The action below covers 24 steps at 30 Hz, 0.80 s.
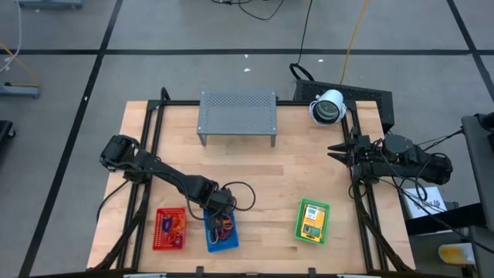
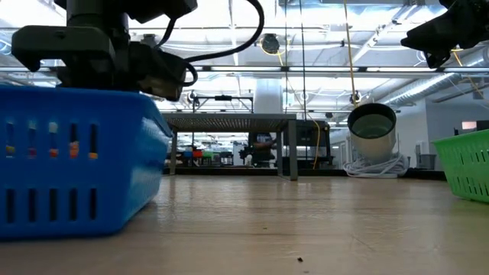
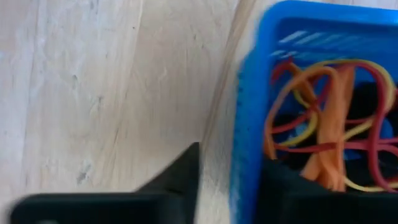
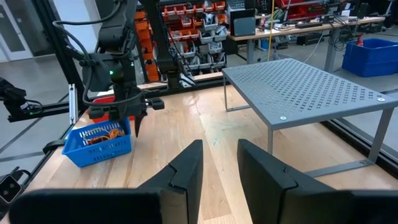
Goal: Pick & Place Office Desk Supplies
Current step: Put the blue bin on the shelf
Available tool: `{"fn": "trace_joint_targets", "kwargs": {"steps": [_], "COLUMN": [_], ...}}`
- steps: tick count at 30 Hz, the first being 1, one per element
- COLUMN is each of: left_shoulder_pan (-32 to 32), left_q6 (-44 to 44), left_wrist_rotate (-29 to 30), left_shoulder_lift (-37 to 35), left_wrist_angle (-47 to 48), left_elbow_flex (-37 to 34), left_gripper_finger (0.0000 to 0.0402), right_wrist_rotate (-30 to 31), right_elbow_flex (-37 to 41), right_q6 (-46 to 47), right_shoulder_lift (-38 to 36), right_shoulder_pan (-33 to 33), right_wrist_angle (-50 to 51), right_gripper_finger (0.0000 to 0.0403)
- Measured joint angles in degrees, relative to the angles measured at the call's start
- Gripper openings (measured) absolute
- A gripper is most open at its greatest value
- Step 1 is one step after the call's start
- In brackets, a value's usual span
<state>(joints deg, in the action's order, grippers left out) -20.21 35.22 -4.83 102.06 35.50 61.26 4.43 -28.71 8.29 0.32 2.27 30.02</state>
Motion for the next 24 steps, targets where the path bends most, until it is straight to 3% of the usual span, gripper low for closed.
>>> {"fn": "trace_joint_targets", "kwargs": {"steps": [3, 4, 17, 24], "left_shoulder_pan": [0.0, 0.0, -0.2, 0.0], "left_q6": [0.0, 0.2, 0.5, -2.5], "left_wrist_rotate": [-1.7, -2.4, -9.2, -10.0], "left_shoulder_lift": [0.0, 0.0, -1.5, -3.8], "left_wrist_angle": [0.3, 0.4, 1.4, 11.8], "left_elbow_flex": [0.0, -0.1, 3.1, 11.0], "left_gripper_finger": [0.0027, 0.0016, 0.0003, 0.0002], "right_wrist_rotate": [0.0, 0.0, 0.0, 0.0], "right_elbow_flex": [0.0, 0.0, 0.0, 0.0], "right_q6": [0.0, 0.0, 0.0, 0.0], "right_shoulder_lift": [0.0, 0.0, 0.0, 0.0], "right_shoulder_pan": [0.0, 0.0, 0.0, 0.0], "right_wrist_angle": [0.0, 0.0, 0.0, 0.0], "right_gripper_finger": [0.0089, 0.0089, 0.0089, 0.0089]}}
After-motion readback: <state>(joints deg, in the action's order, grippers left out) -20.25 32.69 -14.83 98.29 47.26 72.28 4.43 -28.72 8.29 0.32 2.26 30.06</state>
